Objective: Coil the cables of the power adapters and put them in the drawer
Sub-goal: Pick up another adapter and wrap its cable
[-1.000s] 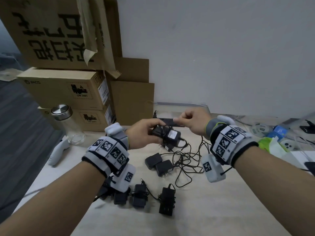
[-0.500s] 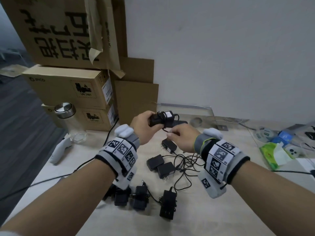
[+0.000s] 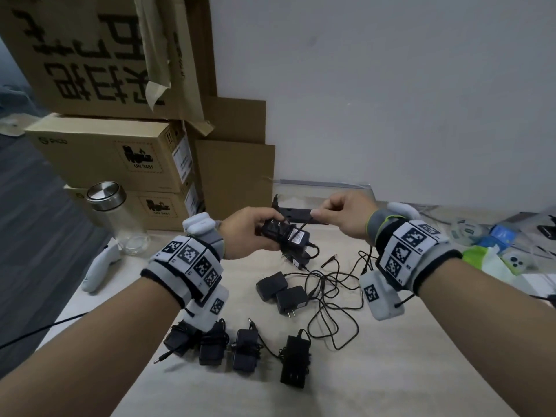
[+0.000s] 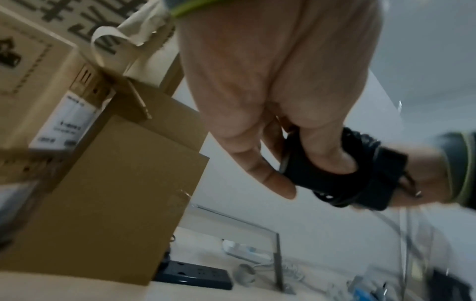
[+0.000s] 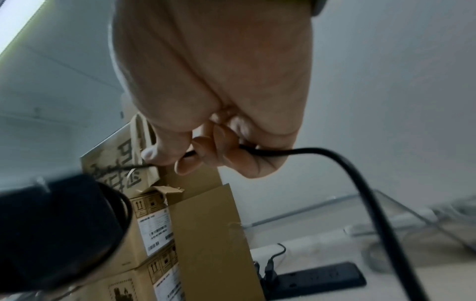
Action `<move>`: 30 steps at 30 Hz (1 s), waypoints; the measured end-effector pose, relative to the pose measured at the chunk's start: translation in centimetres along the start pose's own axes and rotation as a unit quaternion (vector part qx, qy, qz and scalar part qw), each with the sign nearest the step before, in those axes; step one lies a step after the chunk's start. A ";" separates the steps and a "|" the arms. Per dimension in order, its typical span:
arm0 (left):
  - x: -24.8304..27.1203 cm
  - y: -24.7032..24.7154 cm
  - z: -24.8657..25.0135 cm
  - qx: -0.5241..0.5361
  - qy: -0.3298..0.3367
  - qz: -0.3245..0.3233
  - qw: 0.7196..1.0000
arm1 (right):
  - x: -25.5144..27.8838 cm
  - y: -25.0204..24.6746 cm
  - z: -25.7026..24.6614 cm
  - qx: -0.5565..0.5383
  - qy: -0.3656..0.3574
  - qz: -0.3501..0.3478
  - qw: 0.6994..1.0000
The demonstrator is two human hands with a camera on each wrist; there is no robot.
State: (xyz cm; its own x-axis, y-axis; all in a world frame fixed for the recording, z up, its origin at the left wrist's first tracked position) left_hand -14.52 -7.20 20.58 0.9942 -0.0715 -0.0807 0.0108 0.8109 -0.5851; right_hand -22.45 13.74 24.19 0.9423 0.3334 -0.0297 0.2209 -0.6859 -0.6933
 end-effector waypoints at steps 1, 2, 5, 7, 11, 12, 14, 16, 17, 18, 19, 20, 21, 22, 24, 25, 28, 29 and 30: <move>0.0 0.1 0.2 0.038 0.003 -0.001 0.999 | 0.1 0.3 0.1 -0.033 0.005 0.011 0.999; 0.1 0.1 0.4 0.076 0.005 0.003 0.997 | 0.2 0.6 0.2 -0.055 0.012 0.020 0.998; 0.0 0.4 0.9 0.214 -0.013 0.056 0.975 | 0.7 2.0 0.0 -0.127 0.047 0.013 0.991; -0.2 0.9 1.2 0.310 -0.042 0.119 0.942 | 1.1 3.1 -0.1 -0.120 0.059 -0.014 0.991; -1.0 1.2 0.4 0.264 -0.078 0.231 0.933 | 2.0 4.3 -0.4 -0.005 0.029 -0.081 0.996; -1.1 1.1 0.0 0.220 -0.080 0.244 0.941 | 2.2 4.5 -0.6 0.010 0.020 -0.093 0.995; -1.3 0.9 -0.3 0.087 -0.079 0.256 0.959 | 2.5 4.9 -1.0 0.034 0.008 -0.114 0.993; -1.2 0.6 -0.3 -0.059 -0.069 0.245 0.965 | 2.6 5.0 -1.4 0.050 0.005 -0.133 0.990; -1.2 0.6 -0.3 -0.109 -0.063 0.229 0.965 | 2.6 4.9 -1.7 0.063 0.001 -0.143 0.988; -1.0 0.5 -0.2 -0.149 -0.057 0.210 0.965 | 2.6 4.7 -2.0 0.086 -0.008 -0.148 0.985; -0.9 0.5 -0.2 -0.185 -0.049 0.189 0.963 | 2.5 4.5 -2.2 0.119 -0.020 -0.147 0.982; -0.8 0.5 -0.1 -0.218 -0.042 0.166 0.961 | 2.4 4.3 -2.4 0.153 -0.034 -0.140 0.978; -0.7 0.5 -0.1 -0.245 -0.037 0.141 0.959 | 2.2 4.0 -2.6 0.181 -0.046 -0.129 0.974; -0.7 0.5 0.1 -0.264 -0.031 0.113 0.957 | 2.0 3.8 -2.7 0.199 -0.055 -0.115 0.972; -0.5 0.7 0.2 -0.270 -0.017 0.054 0.961 | 1.6 3.1 -2.9 0.200 -0.064 -0.087 0.974; -0.4 0.9 0.1 -0.254 -0.011 0.024 0.967 | 1.3 2.7 -2.9 0.187 -0.063 -0.077 0.977; 0.2 1.1 -0.4 -0.126 -0.025 -0.026 0.991 | 0.9 1.9 -2.6 0.079 -0.050 -0.054 0.994; 0.4 1.2 -0.5 -0.078 -0.031 -0.028 0.996 | 0.8 1.9 -2.4 0.028 -0.042 -0.047 0.998; 0.5 1.2 -0.5 -0.034 -0.031 -0.025 0.999 | 0.9 1.9 -2.2 -0.019 -0.031 -0.042 0.998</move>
State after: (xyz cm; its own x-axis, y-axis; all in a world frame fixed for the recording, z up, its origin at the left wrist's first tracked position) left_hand -14.07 -6.57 19.48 0.9972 -0.0742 -0.0013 0.0561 0.7654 -0.6411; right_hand -20.68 11.30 24.46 0.9028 0.4296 -0.0169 0.3099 -0.6776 -0.6670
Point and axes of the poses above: each hand's wrist, its own x-axis away from the middle knuckle, its own y-axis out of the palm, z = x × y, the point moved 2 cm from there along -x, towards the middle knuckle, and after that the axes turned 7 degrees about z, right-handed, at the moved point
